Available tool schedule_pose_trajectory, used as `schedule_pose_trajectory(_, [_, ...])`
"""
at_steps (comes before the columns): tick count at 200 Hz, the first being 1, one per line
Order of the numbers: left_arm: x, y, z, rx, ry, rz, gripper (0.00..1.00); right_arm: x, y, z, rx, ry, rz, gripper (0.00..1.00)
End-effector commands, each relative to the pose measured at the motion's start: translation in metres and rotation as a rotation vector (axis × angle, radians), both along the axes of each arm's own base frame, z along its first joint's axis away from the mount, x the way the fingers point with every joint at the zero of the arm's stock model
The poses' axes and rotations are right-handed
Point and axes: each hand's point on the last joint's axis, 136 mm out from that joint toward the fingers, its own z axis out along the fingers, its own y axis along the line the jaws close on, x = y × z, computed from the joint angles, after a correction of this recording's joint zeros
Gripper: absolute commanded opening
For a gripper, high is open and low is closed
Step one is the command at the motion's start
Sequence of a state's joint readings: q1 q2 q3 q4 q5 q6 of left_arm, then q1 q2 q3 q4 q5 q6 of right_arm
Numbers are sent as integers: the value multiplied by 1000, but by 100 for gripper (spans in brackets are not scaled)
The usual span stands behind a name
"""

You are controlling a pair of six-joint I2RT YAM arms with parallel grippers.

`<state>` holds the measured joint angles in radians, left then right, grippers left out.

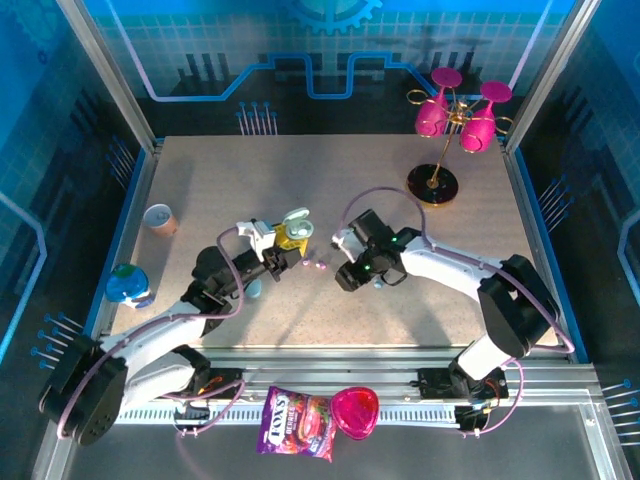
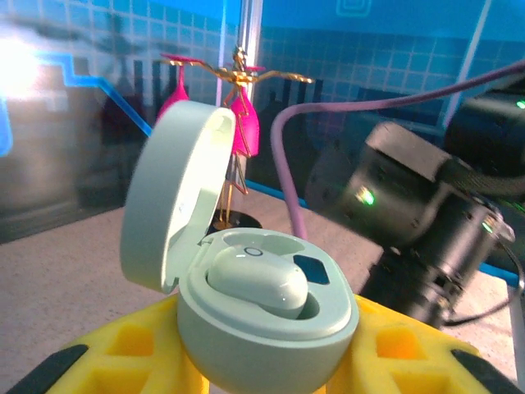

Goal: Insert wireless bluetooth earbuds into charging case

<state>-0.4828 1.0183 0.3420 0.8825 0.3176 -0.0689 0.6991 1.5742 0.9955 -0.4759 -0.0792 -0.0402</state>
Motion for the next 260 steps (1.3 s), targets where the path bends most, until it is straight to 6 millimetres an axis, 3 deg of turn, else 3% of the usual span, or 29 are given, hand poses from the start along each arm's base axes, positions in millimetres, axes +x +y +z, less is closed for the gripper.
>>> schedule_pose_trajectory(1, [4,17,8,9,-4,78,22,-6,-8,-5,-188,-134,283,52])
schedule_pose_trajectory(47, [1,29,13,15,5,102,22,7,-6,-27,-382,-104,349,40])
schedule_pose_trajectory(94, [2,29,9,13,11,103,22,10,9,-38,-392,-8,362,47])
schedule_pose_trajectory(134, [3,29,9,20,13,104,22,-8,15,-51,-361,164,387,57])
schedule_pose_trajectory(192, [6,27,6,21,22,99,22,-11,4,-59,-357,261,311,64])
schedule_pose_trajectory(260, [9,24,6,20,21,88,22,-14,-18,-57,-379,263,216,60])
